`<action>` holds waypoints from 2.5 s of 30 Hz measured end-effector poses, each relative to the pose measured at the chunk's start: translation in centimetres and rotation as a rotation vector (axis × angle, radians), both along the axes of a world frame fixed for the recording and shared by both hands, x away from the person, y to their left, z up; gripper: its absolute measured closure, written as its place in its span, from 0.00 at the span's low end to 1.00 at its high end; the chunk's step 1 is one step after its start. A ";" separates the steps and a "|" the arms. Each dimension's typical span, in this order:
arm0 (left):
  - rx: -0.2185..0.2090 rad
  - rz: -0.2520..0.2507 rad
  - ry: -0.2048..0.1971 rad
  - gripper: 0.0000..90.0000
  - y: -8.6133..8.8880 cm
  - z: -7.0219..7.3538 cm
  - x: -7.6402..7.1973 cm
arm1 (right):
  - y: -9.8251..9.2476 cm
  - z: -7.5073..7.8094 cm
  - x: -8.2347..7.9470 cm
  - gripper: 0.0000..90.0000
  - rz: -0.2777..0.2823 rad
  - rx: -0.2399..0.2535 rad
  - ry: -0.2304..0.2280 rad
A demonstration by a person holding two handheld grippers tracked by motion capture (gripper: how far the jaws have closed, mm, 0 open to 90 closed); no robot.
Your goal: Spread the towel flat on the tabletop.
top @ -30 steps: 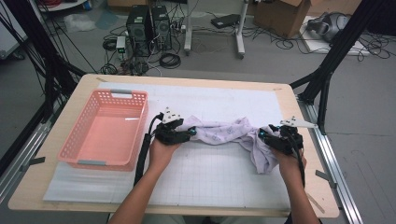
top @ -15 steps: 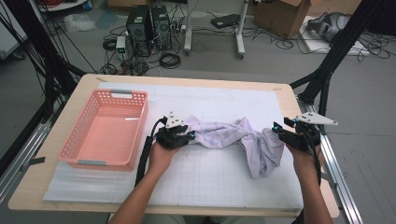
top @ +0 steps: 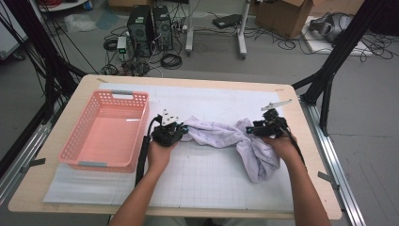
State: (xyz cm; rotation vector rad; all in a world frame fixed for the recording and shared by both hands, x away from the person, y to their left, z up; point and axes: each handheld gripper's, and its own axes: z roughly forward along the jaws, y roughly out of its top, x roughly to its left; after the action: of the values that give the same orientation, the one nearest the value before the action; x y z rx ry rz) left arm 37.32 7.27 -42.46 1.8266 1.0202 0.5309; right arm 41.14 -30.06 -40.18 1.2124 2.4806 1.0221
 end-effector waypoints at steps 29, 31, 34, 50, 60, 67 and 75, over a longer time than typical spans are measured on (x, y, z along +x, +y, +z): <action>-0.055 -0.017 -0.008 0.51 -1.3 1.2 0.0 | -10.4 2.0 -4.0 0.67 -0.525 0.021 -0.299; -0.064 -0.051 -0.022 0.51 -1.9 1.4 -0.7 | -10.0 2.6 -5.0 0.66 -0.498 0.014 -0.332; -0.071 -0.113 -0.026 0.53 -3.2 1.4 -1.6 | -9.3 3.1 -6.8 0.65 -0.450 0.007 -0.374; 0.030 -0.104 0.029 0.44 -4.3 -0.5 -0.7 | -3.9 -3.2 -11.4 0.56 -0.059 -0.061 -0.218; 0.046 -0.077 0.053 0.48 -3.7 -1.3 0.1 | -1.4 -2.3 -11.8 0.91 -0.014 -0.136 -0.091; 0.032 -0.061 0.053 0.47 -3.5 -1.5 0.3 | 0.5 -2.4 -13.5 0.91 0.188 0.037 0.017; 0.008 -0.055 0.048 0.44 -2.4 -0.9 -0.3 | 3.4 -0.6 -13.8 0.68 0.278 0.251 -0.088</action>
State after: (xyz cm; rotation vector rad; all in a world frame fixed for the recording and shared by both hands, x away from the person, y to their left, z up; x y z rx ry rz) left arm 37.06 4.83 -43.38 1.8768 0.9987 0.4604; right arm 27.35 -26.67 -40.77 0.8720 2.5589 1.4608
